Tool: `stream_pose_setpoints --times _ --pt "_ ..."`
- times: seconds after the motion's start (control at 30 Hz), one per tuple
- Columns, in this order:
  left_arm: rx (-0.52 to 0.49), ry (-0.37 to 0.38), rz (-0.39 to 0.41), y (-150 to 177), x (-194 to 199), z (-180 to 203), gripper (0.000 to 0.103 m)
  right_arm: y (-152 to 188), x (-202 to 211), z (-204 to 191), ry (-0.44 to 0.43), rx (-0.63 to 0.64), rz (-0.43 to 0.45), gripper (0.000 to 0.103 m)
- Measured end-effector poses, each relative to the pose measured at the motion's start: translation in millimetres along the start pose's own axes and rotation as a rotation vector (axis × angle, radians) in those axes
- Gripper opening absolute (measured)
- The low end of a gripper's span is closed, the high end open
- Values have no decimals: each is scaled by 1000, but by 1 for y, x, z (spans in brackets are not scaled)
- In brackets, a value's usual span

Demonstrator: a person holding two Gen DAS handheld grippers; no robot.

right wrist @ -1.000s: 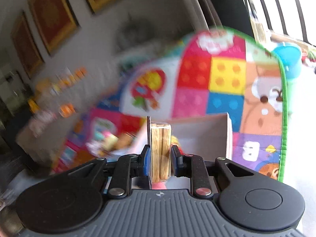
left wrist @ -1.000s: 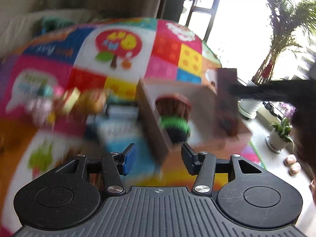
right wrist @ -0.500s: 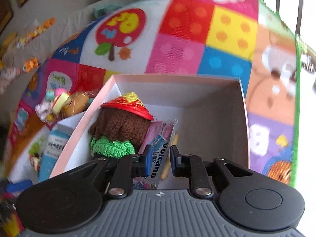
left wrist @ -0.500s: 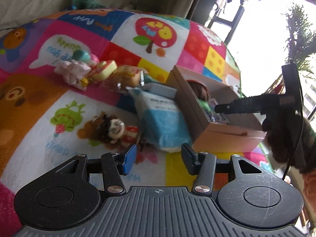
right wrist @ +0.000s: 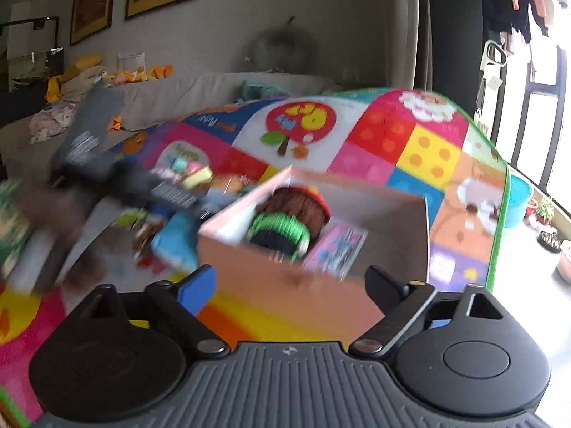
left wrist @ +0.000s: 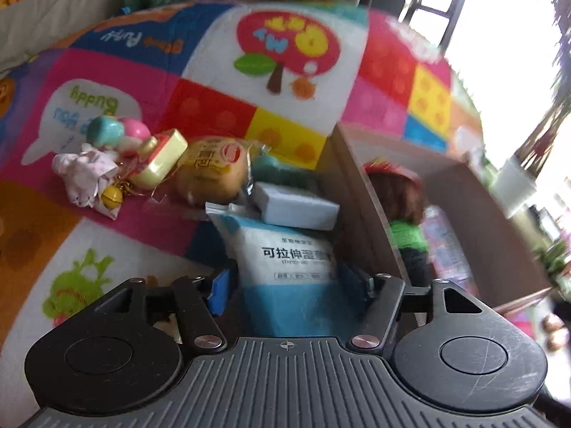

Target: Organize objects

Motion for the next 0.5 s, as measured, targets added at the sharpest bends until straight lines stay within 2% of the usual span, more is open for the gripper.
stream_pose_setpoints --times 0.1,0.13,0.17,0.23,0.37,0.43,0.5 --pt "45 25 -20 1 -5 -5 71 22 -1 -3 -28 -52 -48 100" --pt "64 35 -30 3 -5 -7 70 30 -3 -3 -40 -71 -70 101" --pt "75 36 -29 6 -2 -8 64 36 -5 -3 -47 -90 -94 102" --pt "37 13 -38 13 8 -2 62 46 -11 -3 -54 -118 -135 103" --pt "-115 -22 -31 45 41 20 61 54 -21 -1 -60 -145 -202 103" --pt "-129 -2 -24 68 62 25 61 55 -23 -1 -62 -147 -211 103" --pt "-100 52 -32 91 83 26 61 56 -22 -3 -56 -134 -215 103"
Point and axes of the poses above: each gripper's, at about its wrist camera, not at the fingertips, and x roughly against the way its jaws point, z to its right, y to its underside, the point moved 6 cm from there along -x, roughly the way its jaws point, and after that the axes turned 8 degrees about y, right-handed, at the moved point
